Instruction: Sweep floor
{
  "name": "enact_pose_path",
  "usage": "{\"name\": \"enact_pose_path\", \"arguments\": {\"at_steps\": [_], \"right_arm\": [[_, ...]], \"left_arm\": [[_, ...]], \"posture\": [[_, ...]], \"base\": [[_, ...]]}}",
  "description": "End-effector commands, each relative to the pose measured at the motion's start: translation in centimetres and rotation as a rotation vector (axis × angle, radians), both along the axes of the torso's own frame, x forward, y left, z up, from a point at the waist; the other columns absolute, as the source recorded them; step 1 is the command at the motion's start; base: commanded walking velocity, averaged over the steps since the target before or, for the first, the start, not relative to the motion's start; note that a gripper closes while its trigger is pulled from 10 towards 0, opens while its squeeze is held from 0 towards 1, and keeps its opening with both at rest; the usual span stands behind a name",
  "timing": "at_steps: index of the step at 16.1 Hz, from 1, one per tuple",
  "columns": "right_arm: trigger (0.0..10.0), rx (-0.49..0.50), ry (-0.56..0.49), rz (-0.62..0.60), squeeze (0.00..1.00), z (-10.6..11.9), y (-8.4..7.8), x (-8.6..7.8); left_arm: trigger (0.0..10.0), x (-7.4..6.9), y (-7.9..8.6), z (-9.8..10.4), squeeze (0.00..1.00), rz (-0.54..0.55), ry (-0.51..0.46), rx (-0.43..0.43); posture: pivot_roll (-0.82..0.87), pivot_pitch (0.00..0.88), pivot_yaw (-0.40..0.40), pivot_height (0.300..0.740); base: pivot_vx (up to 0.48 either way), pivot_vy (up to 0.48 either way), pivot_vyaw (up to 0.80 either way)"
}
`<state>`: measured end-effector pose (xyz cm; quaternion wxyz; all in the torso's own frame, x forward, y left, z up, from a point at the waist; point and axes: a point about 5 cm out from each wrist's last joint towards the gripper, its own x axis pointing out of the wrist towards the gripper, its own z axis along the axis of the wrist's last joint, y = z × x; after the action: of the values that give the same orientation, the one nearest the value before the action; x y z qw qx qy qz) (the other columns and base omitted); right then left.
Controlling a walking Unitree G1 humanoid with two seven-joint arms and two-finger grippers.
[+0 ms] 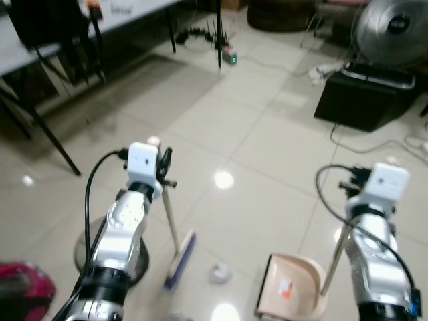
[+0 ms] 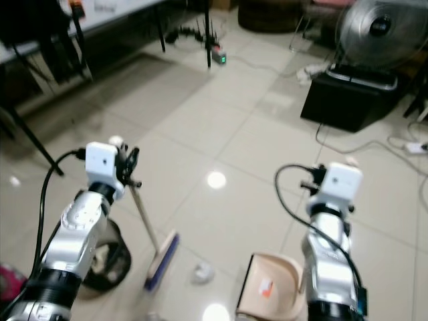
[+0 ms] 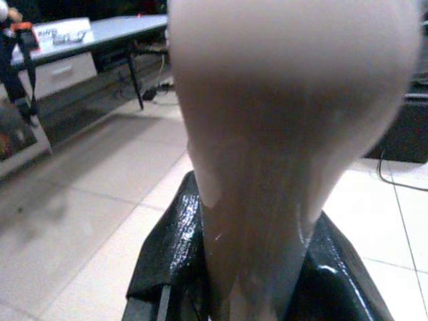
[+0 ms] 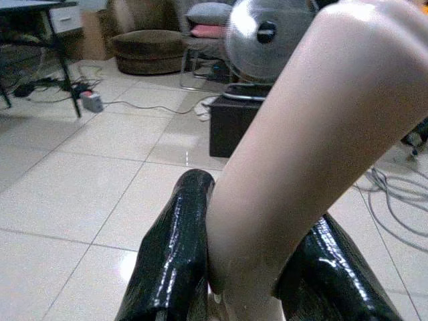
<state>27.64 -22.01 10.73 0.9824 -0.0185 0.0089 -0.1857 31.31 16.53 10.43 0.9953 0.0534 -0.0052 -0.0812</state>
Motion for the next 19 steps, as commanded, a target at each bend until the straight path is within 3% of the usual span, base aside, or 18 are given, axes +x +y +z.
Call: {"name": "enact_pose_path", "arguments": {"at_steps": [1,4,6,10,11,14,19], "right_arm": [[10.0,-0.006,-0.050,0.019,0.00,0.7,0.7,0.5],[10.0,-0.034,-0.059,0.033,0.00,0.6,0.9,0.6],[10.0,-0.105,-0.030,0.081,0.00,0.3,0.6,1.4],[10.0,-0.164,-0.082,0.137,0.00,1.6,0.7,4.5],[10.0,-0.164,-0.082,0.137,0.00,1.6,0.7,4.5],[10.0,-0.206,-0.159,0.223,0.00,2.6,2.6,6.5],[10.0,-0.201,-0.241,0.342,0.00,2.8,6.8,7.6]], "left_arm": [[10.0,-0.2,0.8,0.3,0.00,0.029,-0.038,0.049],[10.0,-0.7,1.2,0.3,0.00,0.077,-0.092,0.023],[10.0,-0.9,1.6,0.0,0.00,0.125,-0.108,0.002],[10.0,-0.4,1.3,0.5,0.00,0.133,-0.175,-0.051],[10.0,-0.4,1.3,0.5,0.00,0.133,-0.175,-0.051],[10.0,0.1,0.5,0.8,0.00,0.108,-0.225,-0.076],[10.0,0.8,-0.3,1.0,0.00,0.082,-0.260,-0.071]], "posture": [[-0.06,0.102,0.062,0.740],[-0.06,0.142,0.065,0.740],[-0.04,0.219,0.059,0.740],[-0.02,0.303,0.041,0.740],[-0.02,0.303,0.041,0.740],[-0.02,0.329,0.017,0.740],[-0.01,0.327,0.012,0.740]], "base": [[0.000,0.000,0.00],[0.000,0.000,0.00],[0.000,0.000,0.00],[0.000,0.000,0.00],[0.000,0.000,0.00],[0.000,0.000,0.00],[0.000,0.000,0.00]]}}
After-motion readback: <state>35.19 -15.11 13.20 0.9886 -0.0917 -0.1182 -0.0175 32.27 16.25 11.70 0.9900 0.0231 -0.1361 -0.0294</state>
